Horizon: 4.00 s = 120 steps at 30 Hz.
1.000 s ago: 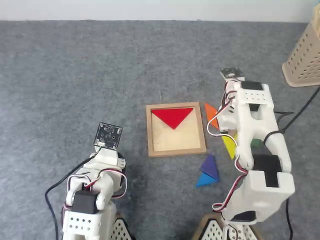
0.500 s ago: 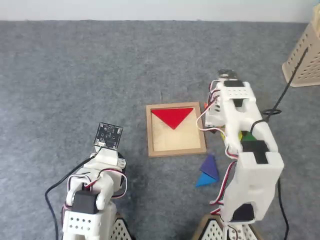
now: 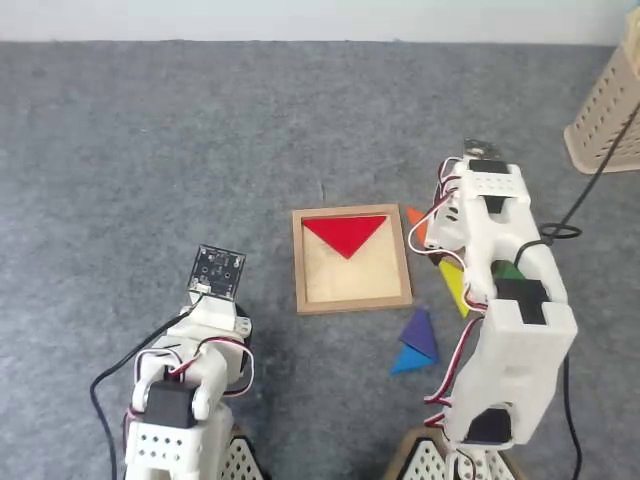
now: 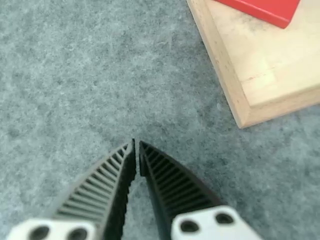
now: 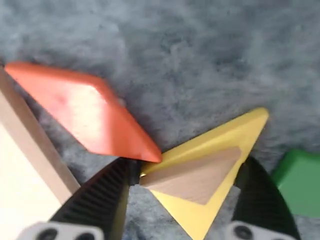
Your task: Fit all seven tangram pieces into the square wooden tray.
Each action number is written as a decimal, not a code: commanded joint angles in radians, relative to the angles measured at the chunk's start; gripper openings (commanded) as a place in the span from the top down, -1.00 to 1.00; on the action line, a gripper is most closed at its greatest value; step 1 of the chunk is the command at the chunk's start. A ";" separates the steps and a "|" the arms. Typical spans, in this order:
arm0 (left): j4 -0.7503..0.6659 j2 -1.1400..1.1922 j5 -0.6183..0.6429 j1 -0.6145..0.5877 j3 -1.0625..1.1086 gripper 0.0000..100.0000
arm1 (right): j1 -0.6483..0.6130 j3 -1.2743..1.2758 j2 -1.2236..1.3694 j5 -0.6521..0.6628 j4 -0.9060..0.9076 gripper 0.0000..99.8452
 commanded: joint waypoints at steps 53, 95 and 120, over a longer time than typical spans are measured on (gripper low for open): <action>0.006 -0.021 0.006 -0.002 -0.019 0.98 | -0.021 0.155 -0.125 0.210 -0.005 0.44; 0.006 -0.021 0.006 -0.002 -0.019 0.98 | -0.004 -0.127 -0.013 -0.132 0.031 0.52; 0.006 -0.021 0.006 -0.002 -0.019 0.98 | 0.065 -0.155 0.124 -0.075 0.142 0.67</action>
